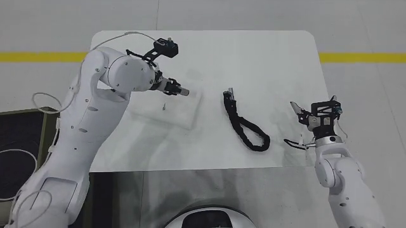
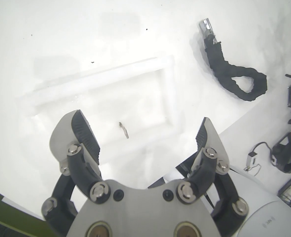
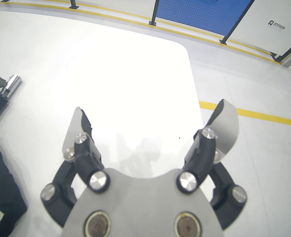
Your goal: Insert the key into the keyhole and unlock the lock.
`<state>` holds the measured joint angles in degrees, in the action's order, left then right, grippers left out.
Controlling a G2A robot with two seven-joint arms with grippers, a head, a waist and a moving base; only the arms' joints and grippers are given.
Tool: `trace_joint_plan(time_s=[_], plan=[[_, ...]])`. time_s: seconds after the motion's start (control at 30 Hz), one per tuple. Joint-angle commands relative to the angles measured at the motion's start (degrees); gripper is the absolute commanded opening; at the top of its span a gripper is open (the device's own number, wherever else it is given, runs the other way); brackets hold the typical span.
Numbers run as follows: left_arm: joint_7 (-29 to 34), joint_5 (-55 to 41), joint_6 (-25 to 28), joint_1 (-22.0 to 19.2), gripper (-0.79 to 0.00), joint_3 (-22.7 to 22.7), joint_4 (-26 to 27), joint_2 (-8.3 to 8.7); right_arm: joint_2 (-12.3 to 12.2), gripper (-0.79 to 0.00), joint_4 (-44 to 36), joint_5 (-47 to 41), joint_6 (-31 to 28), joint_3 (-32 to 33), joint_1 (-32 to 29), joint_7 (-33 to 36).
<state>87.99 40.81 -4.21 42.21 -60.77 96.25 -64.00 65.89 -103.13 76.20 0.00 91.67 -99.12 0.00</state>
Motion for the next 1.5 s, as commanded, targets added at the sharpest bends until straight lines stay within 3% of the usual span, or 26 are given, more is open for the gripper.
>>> trace_joint_plan(time_s=[0.0,0.13,0.33,0.37,0.43,0.53,0.57,0.9,1.33,1.47], plan=[[0.01,0.53,-2.24,-2.24,0.000,3.25,-0.53,1.06,0.00,0.000,0.00,0.00,0.00,0.00,0.00,0.00],[0.01,0.68,-5.24,-4.45,-0.037,9.17,-0.36,3.41,0.00,0.000,0.00,0.00,0.00,0.00,0.00,0.00],[0.01,4.91,-12.07,-5.08,-0.212,14.91,2.40,6.29,0.00,0.000,0.00,0.00,0.00,0.00,0.00,0.00],[0.01,5.76,-12.07,-4.92,-0.292,15.37,2.67,6.61,0.00,0.000,0.00,0.00,0.00,0.00,0.00,0.00],[0.01,5.95,-12.08,-4.11,-0.348,15.19,3.13,7.02,0.00,0.000,0.00,0.00,0.00,0.00,0.00,0.00],[0.01,5.19,-12.08,-2.76,-0.339,14.56,3.19,7.38,0.00,0.000,0.00,0.00,0.00,0.00,0.00,0.00],[-0.02,4.39,-12.10,-2.21,-0.385,14.23,3.29,7.40,0.00,0.000,0.00,0.00,0.00,0.00,0.00,0.00],[-1.47,5.24,-13.55,1.16,-0.566,12.72,1.81,7.12,0.00,0.000,0.00,0.00,0.00,0.00,0.00,0.00],[-0.33,9.67,-12.41,1.35,-0.634,13.55,-0.04,5.68,0.00,0.000,0.00,0.00,0.00,0.00,0.00,0.00],[-0.15,10.34,-12.23,1.31,-0.742,13.47,-0.75,5.14,0.00,0.000,0.00,0.00,0.00,0.00,0.00,0.00]])
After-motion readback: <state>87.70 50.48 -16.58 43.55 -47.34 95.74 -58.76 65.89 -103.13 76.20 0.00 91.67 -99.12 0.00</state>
